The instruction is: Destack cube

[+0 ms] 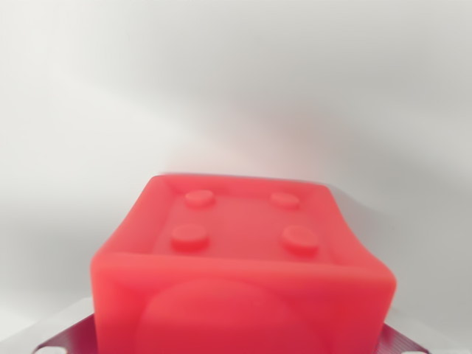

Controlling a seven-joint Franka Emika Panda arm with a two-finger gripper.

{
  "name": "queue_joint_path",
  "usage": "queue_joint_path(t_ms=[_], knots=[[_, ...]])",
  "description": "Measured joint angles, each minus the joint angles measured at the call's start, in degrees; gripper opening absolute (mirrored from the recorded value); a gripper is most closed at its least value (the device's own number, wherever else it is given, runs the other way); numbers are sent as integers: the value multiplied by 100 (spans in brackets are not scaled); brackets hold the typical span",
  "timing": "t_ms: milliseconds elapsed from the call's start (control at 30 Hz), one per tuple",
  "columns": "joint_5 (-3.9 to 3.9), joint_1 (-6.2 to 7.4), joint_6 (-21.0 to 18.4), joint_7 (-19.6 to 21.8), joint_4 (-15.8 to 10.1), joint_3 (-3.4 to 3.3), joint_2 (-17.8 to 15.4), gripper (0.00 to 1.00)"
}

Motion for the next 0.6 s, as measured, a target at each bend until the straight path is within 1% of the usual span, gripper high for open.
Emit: queue_joint_path(t_ms=[233,267,600], knots=[[0,11,26,0,19,-11,44,0],[0,13,26,0,19,-12,44,100],[0,16,28,0,21,-15,45,100]])
